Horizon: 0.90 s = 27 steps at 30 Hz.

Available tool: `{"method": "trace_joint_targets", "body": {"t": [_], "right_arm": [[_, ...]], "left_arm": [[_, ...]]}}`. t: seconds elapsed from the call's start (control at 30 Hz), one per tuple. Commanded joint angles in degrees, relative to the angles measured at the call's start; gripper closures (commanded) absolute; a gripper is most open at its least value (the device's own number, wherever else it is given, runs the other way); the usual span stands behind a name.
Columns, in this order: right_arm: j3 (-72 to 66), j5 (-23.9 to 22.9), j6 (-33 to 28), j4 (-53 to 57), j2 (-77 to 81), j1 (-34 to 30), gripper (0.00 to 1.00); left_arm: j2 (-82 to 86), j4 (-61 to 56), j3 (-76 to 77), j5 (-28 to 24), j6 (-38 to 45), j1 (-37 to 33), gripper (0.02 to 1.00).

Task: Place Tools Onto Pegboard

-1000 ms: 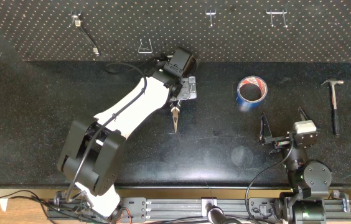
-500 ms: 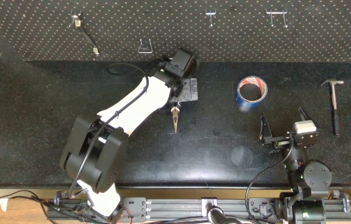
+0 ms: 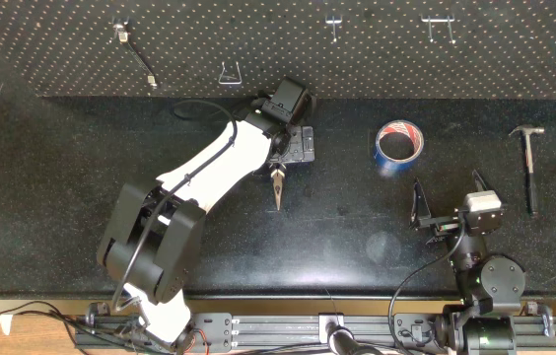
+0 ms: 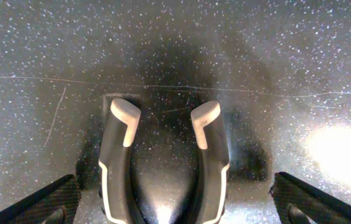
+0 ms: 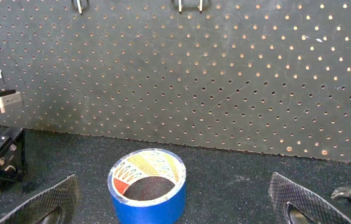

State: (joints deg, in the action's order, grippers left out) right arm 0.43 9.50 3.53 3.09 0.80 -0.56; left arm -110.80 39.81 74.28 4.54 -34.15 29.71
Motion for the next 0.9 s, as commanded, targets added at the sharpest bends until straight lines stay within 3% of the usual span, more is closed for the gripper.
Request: {"method": "trace_joint_targets", "body": {"t": [0.03,0.7,0.9], "right_arm": [[-0.20,-0.28,-1.01,0.33,-0.46,0.39,0.009],[-0.20,-0.28,-1.01,0.33,-0.46,0.39,0.007],[-0.20,-0.28,-1.01,0.33,-0.46,0.39,0.009]], "left_arm": [[-1.18,0.63,-0.46,-0.50,0.04,-0.09,0.020],[-1.18,2.14,-0.48,2.58,0.11,-0.07,0.025],[-1.18,2.14,-0.46,2.99,0.11,-0.07,0.165]]}}
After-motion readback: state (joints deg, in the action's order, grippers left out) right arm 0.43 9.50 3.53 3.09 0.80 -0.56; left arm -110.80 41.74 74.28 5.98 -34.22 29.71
